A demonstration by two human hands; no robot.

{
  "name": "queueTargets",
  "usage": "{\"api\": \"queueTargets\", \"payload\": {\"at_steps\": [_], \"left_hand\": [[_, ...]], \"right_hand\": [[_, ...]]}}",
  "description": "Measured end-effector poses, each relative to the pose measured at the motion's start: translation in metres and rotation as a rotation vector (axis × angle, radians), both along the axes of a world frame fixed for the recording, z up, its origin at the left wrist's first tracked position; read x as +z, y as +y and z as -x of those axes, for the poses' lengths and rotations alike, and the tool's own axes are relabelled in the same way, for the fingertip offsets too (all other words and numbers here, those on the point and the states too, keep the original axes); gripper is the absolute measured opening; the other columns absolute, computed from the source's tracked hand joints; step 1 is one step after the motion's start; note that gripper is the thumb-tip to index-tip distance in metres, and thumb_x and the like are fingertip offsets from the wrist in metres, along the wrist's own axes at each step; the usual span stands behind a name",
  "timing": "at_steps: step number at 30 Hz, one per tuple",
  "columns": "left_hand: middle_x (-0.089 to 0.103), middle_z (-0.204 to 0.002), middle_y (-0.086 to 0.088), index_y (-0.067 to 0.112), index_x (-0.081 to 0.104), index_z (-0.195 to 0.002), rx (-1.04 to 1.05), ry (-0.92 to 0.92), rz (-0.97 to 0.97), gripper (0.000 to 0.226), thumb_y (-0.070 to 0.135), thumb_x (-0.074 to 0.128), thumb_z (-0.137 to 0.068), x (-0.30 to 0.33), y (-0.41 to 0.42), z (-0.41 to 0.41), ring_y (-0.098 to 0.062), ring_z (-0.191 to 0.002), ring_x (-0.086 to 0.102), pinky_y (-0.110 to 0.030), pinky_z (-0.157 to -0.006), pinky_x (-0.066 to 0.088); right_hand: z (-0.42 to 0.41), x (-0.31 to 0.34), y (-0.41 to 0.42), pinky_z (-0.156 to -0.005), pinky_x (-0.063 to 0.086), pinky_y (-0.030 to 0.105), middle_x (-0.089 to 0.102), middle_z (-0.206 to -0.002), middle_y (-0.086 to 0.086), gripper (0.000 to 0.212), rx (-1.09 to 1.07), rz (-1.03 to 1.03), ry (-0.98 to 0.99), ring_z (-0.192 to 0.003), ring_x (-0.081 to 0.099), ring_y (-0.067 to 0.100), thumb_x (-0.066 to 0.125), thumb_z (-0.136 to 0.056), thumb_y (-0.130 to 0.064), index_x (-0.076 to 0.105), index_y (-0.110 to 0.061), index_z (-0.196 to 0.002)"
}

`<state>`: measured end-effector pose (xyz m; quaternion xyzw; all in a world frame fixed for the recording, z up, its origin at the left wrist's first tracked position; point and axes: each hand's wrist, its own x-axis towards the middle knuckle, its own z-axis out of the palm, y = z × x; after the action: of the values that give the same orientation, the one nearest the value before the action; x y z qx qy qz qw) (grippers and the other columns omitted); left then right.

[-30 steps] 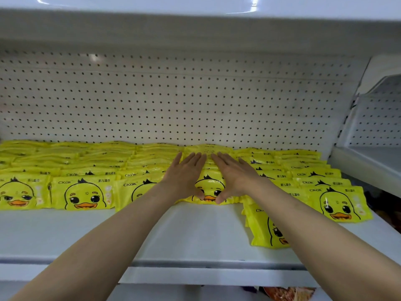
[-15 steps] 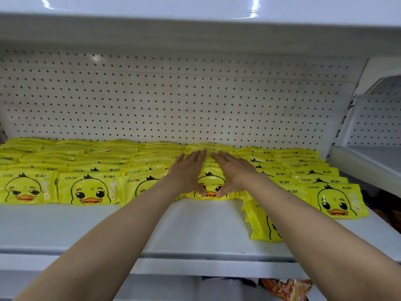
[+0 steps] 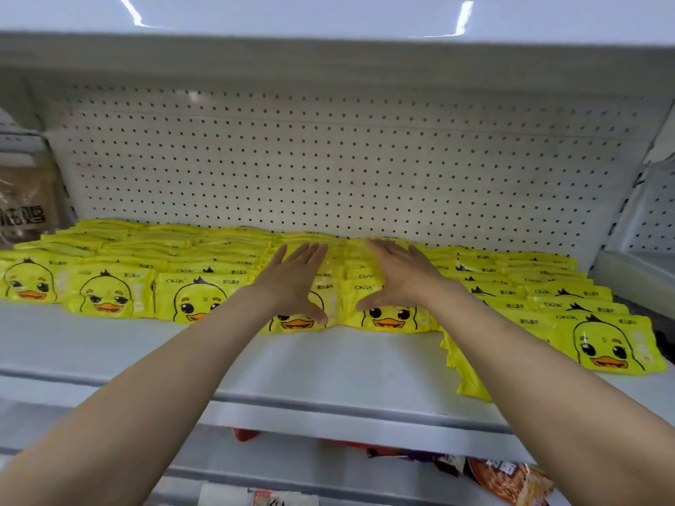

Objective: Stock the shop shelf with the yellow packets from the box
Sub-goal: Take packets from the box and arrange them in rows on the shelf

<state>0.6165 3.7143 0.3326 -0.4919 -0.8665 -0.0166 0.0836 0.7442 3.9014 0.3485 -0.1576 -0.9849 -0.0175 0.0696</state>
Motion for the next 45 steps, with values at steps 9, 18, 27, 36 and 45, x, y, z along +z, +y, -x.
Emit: {"api": "queueTargets", "payload": {"at_steps": [9, 18, 27, 36, 45], "left_hand": [[-0.011, -0.163, -0.003, 0.015, -0.019, -0.152, 0.154, 0.114, 0.214, 0.144, 0.058, 0.083, -0.06, -0.007, -0.047, 0.029, -0.019, -0.149, -0.014, -0.05, -0.12, -0.005], [-0.005, -0.164, -0.001, 0.018, -0.013, -0.154, 0.094, 0.193, 0.236, 0.138, 0.056, 0.082, -0.061, -0.006, -0.036, 0.052, -0.019, -0.15, -0.009, -0.051, -0.12, -0.003], [-0.005, -0.164, -0.002, 0.018, -0.017, -0.153, 0.1, 0.16, 0.234, 0.138, 0.052, 0.083, -0.064, -0.005, -0.036, 0.05, -0.018, -0.151, -0.002, -0.05, -0.121, -0.003], [-0.002, -0.164, -0.002, 0.015, -0.013, -0.154, -0.003, 0.007, 0.091, 0.135, 0.065, 0.075, -0.065, 0.023, -0.01, 0.005, -0.014, -0.15, -0.005, -0.046, -0.121, -0.005], [-0.001, -0.164, -0.003, 0.016, -0.008, -0.155, -0.238, -0.074, 0.091, 0.117, 0.068, 0.062, -0.078, 0.031, 0.073, -0.097, -0.015, -0.15, -0.003, -0.045, -0.121, -0.003]], "right_hand": [[0.05, -0.02, -0.064, -0.124, 0.001, 0.047, 0.001, -0.167, 0.001, 0.128, 0.116, -0.024, -0.004, -0.153, -0.002, 0.018, 0.072, -0.067, -0.072, -0.001, -0.021, -0.158], [0.067, -0.029, -0.072, -0.123, 0.0, 0.049, -0.003, -0.167, 0.003, 0.126, 0.078, -0.076, -0.041, -0.153, -0.004, 0.018, 0.068, -0.07, -0.073, -0.003, -0.017, -0.158], [0.066, -0.027, -0.08, -0.123, 0.001, 0.049, -0.003, -0.166, 0.005, 0.123, 0.059, -0.09, -0.046, -0.153, -0.004, 0.019, 0.068, -0.074, -0.07, -0.003, -0.015, -0.158], [0.013, 0.0, -0.056, -0.124, 0.002, 0.045, -0.004, -0.166, 0.0, 0.103, 0.022, 0.086, 0.006, -0.153, -0.004, 0.015, 0.056, -0.086, -0.068, 0.001, -0.02, -0.159], [-0.103, 0.033, 0.028, -0.122, 0.017, 0.035, 0.007, -0.166, -0.004, 0.106, -0.194, 0.189, -0.063, -0.152, 0.011, 0.016, 0.065, -0.077, -0.07, 0.011, -0.027, -0.158]]}}
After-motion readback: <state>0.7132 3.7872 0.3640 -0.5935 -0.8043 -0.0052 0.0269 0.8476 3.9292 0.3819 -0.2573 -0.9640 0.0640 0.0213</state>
